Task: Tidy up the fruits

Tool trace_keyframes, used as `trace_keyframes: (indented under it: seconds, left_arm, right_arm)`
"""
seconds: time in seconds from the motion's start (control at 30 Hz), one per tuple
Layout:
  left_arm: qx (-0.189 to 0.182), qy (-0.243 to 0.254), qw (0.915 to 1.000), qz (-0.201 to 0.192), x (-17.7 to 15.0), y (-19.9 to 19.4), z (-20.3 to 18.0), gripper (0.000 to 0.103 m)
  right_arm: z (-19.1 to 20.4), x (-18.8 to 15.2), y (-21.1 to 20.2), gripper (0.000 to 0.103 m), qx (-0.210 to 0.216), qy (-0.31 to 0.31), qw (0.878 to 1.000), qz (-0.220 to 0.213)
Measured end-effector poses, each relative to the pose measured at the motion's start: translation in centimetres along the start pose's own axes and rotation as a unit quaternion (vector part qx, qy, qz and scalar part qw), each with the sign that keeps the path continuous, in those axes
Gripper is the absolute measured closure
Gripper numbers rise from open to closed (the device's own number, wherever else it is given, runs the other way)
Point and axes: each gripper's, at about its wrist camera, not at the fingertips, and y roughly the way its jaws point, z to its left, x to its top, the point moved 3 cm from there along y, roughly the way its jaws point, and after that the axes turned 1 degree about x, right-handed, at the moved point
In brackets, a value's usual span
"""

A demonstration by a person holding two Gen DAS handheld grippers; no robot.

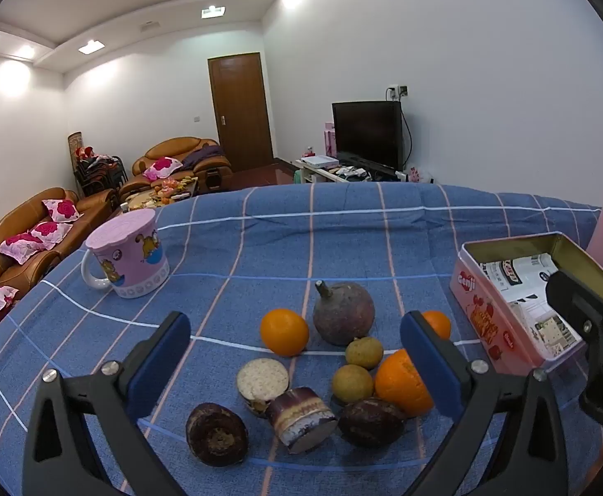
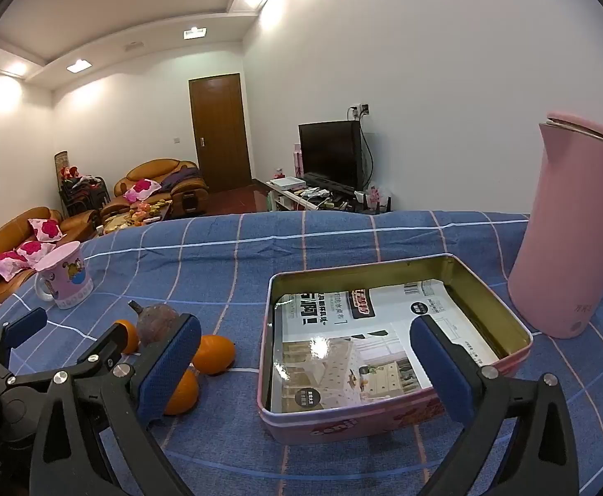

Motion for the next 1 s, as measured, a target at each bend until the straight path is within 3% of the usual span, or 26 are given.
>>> trace_keyframes:
  seconds: [1.0]
  left_arm:
    - [0.0,-0.005,1.0,0.004,-0.31,-0.03,0.18,0.0]
  right_arm:
    - [0.31,0.04,0.08,0.001,0.004,0.001,1.0,-0.004]
